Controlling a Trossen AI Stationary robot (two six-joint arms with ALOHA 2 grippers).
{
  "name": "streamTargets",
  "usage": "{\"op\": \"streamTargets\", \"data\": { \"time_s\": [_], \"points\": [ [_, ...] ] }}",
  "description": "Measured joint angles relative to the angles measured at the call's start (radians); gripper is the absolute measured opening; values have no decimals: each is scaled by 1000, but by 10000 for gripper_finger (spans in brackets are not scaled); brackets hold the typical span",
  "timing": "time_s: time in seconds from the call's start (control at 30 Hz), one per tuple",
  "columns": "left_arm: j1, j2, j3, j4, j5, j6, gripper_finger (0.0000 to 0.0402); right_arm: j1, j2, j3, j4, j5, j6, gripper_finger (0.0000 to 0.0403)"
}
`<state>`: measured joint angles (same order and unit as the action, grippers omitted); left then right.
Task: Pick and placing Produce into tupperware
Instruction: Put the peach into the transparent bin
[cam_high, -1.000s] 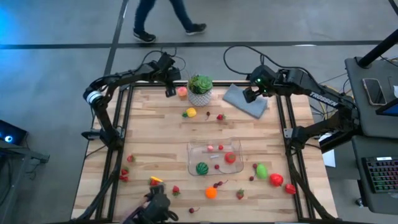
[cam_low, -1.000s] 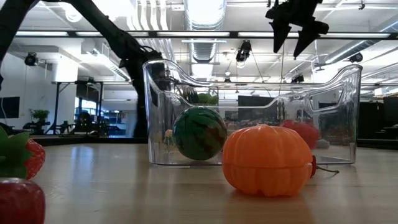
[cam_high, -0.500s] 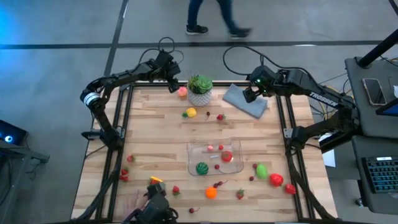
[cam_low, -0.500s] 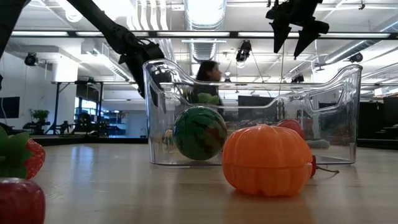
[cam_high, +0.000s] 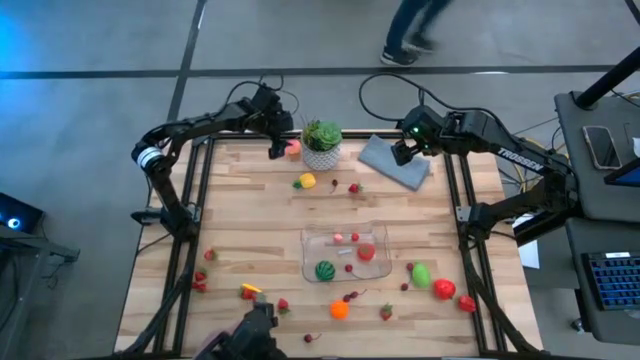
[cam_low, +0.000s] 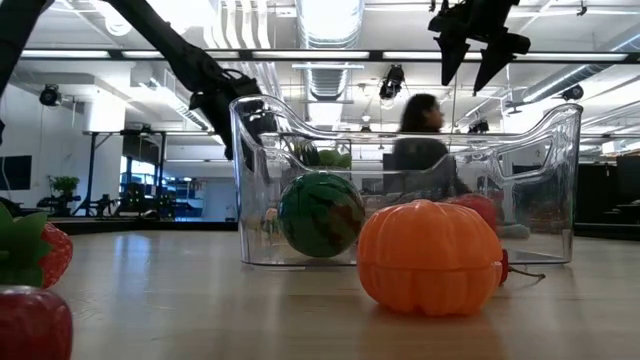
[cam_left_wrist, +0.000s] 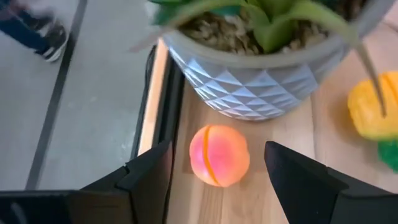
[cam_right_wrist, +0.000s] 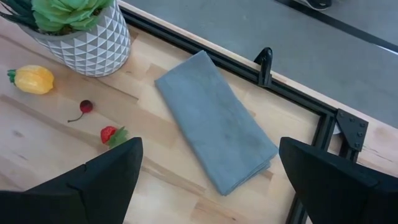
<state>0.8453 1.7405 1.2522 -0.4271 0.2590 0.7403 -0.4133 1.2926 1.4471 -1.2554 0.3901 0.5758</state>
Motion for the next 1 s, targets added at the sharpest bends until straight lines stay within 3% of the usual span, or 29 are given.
{"op": "streamTargets", "data": {
  "time_s": [0.37, 1.0],
  "points": [
    [4, 113, 13, 0, 13, 29, 242, 0, 0, 0, -28, -4, 27, 370],
    [4, 170, 11, 62, -6, 26, 242, 0, 0, 0, -29, -5, 53, 370]
  ]
}}
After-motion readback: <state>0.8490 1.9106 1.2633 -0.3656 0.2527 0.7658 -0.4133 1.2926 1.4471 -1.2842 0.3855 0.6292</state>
